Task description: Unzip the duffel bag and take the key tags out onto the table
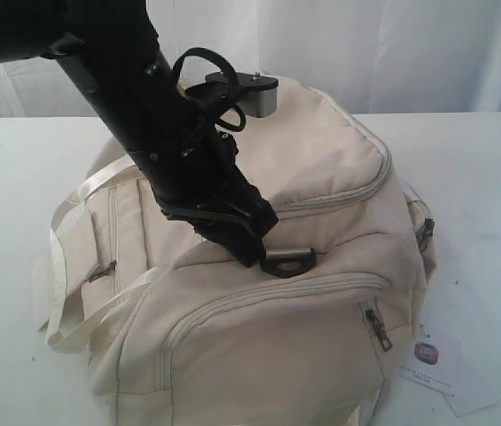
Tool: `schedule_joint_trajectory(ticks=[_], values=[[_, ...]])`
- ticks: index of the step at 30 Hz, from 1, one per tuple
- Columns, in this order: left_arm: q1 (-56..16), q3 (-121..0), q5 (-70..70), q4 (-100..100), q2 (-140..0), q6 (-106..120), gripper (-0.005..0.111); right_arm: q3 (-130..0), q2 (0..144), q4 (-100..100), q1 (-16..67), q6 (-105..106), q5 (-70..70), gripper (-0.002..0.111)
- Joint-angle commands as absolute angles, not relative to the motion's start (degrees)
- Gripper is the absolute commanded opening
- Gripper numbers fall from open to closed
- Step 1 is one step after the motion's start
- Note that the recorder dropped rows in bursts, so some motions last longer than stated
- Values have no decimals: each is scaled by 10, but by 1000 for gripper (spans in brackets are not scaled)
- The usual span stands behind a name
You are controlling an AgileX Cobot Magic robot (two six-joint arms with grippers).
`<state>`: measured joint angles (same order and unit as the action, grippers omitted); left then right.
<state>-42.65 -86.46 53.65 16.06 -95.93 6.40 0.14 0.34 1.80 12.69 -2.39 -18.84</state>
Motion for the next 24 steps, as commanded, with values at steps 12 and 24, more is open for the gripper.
schedule_joint_trajectory(ticks=[12,24], values=[[-430,-866,700,62,-967,116,0,0,0,58,128,-59,97,0],[-421,-866,700,-159,-964,107,0,0,0,58,128,-246,207,0]])
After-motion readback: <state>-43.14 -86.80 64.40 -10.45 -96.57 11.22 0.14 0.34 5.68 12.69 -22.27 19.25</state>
